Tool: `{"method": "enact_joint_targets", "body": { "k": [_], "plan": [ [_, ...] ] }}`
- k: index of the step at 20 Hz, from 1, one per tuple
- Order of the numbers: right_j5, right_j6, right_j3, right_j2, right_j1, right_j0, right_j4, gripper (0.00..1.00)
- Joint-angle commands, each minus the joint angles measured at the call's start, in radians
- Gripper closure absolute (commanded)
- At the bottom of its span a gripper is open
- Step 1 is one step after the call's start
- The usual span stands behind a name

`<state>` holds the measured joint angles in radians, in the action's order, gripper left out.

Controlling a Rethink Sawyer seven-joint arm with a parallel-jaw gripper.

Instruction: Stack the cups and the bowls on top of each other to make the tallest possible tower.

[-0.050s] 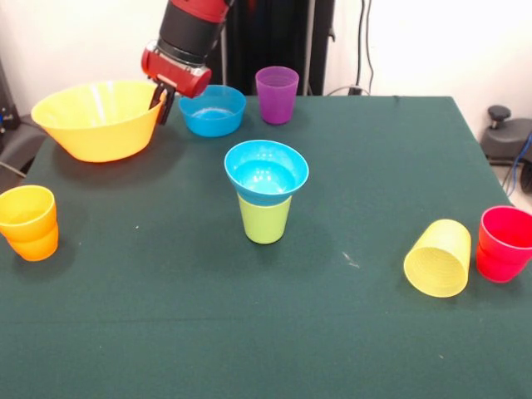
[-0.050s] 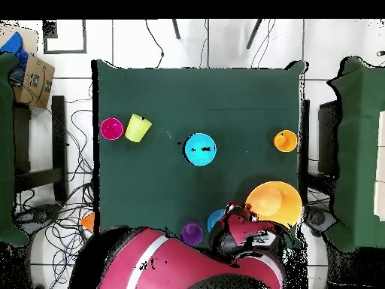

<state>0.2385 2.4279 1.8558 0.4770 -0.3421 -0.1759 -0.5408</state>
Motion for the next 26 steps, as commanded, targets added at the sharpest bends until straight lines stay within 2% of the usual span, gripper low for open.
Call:
{"method": "enact_joint_targets", "body": {
  "k": [1,5,14,26],
  "plan": [
    [-0.129,0.04,-0.09,-0.186,-0.032,-0.01,0.042,1.0],
    [-0.175,0.034,-0.093,-0.197,-0.048,-0.008,0.052,1.0],
    [-0.364,-0.011,-0.096,-0.263,-0.112,-0.025,0.071,1.0],
    [-0.402,0.014,-0.103,-0.281,-0.14,-0.025,0.066,1.0]
  ]
}}
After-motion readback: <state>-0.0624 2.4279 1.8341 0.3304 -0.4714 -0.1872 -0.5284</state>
